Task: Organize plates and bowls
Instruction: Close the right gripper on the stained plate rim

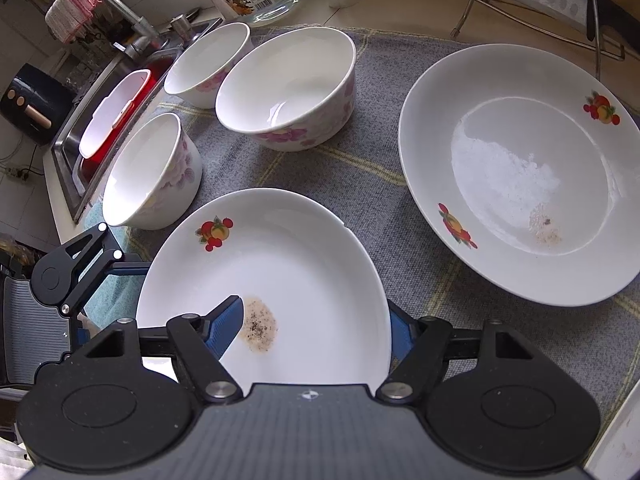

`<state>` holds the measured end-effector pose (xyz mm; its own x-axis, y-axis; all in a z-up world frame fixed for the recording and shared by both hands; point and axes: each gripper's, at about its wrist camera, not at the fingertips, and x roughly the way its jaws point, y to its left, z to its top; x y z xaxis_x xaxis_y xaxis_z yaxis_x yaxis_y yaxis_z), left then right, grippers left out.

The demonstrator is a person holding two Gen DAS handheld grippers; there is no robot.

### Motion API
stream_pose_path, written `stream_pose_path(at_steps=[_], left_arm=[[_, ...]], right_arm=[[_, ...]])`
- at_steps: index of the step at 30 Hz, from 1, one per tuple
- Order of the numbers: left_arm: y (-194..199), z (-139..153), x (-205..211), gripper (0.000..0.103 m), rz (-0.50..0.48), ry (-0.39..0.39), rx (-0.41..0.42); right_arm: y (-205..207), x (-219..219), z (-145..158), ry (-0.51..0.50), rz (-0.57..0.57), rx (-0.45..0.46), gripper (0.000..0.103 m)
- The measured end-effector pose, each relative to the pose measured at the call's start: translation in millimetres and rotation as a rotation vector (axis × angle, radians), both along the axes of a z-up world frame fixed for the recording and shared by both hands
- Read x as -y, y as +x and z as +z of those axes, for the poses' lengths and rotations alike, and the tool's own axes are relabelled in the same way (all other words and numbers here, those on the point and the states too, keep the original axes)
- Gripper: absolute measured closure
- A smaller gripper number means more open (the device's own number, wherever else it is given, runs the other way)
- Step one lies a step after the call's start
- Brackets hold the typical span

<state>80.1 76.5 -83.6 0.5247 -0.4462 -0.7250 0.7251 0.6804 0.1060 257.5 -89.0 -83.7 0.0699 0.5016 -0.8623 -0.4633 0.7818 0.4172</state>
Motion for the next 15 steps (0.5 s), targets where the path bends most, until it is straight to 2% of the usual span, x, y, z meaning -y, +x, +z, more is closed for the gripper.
stream_pose_path(at_steps=[15], left_arm=[[-2.5,10.7,4.7,0.003,-0.038,0.012,0.006]], right_arm=[[-10.7,7.5,8.3,-0.003,-0.038,-0.004,0.024]])
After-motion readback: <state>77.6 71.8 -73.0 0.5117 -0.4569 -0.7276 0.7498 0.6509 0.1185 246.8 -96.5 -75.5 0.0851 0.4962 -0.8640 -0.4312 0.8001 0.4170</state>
